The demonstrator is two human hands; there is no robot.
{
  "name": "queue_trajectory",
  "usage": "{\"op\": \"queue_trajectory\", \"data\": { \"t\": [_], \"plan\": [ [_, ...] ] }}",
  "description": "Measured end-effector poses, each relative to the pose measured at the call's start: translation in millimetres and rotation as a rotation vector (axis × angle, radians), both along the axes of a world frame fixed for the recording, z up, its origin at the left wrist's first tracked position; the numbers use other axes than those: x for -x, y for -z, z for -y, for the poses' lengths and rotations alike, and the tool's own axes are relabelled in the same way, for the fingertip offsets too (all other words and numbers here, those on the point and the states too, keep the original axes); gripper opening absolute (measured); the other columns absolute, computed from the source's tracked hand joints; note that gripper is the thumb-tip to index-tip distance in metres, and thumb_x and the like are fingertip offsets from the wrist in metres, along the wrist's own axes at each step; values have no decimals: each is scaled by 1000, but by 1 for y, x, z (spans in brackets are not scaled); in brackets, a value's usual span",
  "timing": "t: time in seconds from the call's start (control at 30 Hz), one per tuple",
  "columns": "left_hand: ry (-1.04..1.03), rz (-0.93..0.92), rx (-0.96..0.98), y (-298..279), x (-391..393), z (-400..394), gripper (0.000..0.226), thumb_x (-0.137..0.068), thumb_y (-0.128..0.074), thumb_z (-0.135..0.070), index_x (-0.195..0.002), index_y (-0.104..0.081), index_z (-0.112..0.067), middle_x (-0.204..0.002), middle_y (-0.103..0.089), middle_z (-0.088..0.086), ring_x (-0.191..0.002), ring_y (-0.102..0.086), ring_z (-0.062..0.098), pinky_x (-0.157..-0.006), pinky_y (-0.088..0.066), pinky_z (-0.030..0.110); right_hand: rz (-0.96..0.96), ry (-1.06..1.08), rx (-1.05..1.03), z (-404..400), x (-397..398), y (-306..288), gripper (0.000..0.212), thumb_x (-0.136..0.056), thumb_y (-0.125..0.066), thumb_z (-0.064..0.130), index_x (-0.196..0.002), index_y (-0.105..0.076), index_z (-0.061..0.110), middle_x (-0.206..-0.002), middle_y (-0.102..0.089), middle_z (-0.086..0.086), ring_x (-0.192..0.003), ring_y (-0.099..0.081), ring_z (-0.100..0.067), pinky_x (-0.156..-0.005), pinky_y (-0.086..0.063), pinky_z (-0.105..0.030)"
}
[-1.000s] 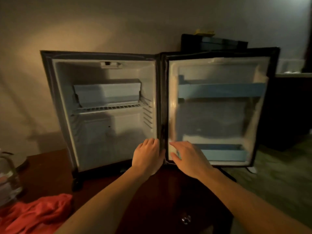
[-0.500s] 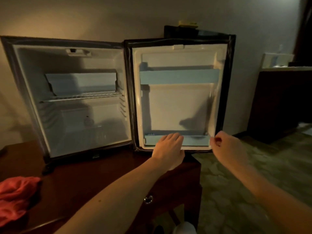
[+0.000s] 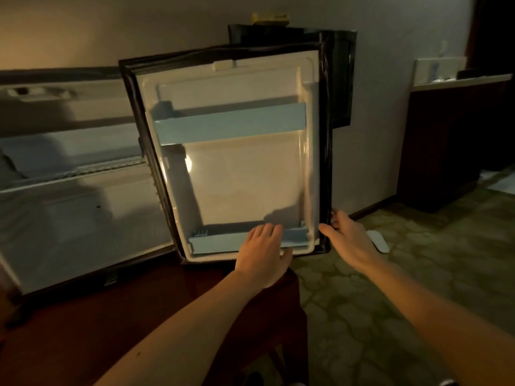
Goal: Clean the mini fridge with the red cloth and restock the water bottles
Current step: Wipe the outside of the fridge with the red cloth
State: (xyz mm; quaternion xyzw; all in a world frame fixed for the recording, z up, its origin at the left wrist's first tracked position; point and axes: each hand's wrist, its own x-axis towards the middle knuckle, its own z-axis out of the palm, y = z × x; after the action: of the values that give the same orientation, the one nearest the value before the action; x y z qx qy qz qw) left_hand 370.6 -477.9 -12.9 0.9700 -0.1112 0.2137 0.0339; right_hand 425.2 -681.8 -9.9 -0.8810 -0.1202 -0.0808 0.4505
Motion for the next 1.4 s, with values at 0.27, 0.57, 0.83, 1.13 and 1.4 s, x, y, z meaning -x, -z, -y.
{"op": "queue_trajectory", "data": {
  "t": [0.27, 0.57, 0.83, 1.13, 1.4],
  "plan": [
    [-53, 9, 53, -5, 40, -2, 37, -102, -35, -48, -120, -49, -19, -121, -55, -3, -115, -48, 16, -104, -38, 30, 297, 42, 59, 6, 29, -1, 73, -92, -24, 70, -146, -33, 22, -136, -53, -4, -118, -55, -19, -94, -50, -42],
    [-28, -8, 50, -12, 123, -47, 28, -104, -34, -43, -103, -52, -22, -106, -59, -4, -101, -54, 14, -89, -43, 29, 668, -168, 14, -19, 120, 11, 74, -94, -36, 61, -153, -14, 22, -149, -38, -3, -134, -41, -14, -107, -42, -40],
    [-196, -30, 166, -19, 204, -134, 43, -104, -25, -47, -117, -59, -25, -119, -64, -5, -106, -62, 14, -86, -53, 34, 702, -328, 16, -101, 207, 37, 77, -94, -34, 62, -152, -21, 14, -149, -39, -4, -135, -40, -17, -106, -40, -44],
    [-552, 41, 232, -8, 305, -256, 37, -102, -29, -48, -92, -55, -24, -97, -63, -5, -92, -62, 21, -74, -49, 38, 832, -465, 65, -240, 273, 36, 61, -96, -35, 56, -146, -34, 21, -140, -43, -6, -122, -47, -20, -96, -42, -36],
    [-815, 79, 220, 15, 364, -331, 31, -102, -36, -44, -106, -57, -23, -113, -65, 0, -108, -61, 23, -82, -47, 38, 685, -589, 315, -353, 273, 34, 62, -97, -18, 60, -152, -16, 32, -154, -31, 0, -140, -33, -17, -110, -33, -36]
  ]
}}
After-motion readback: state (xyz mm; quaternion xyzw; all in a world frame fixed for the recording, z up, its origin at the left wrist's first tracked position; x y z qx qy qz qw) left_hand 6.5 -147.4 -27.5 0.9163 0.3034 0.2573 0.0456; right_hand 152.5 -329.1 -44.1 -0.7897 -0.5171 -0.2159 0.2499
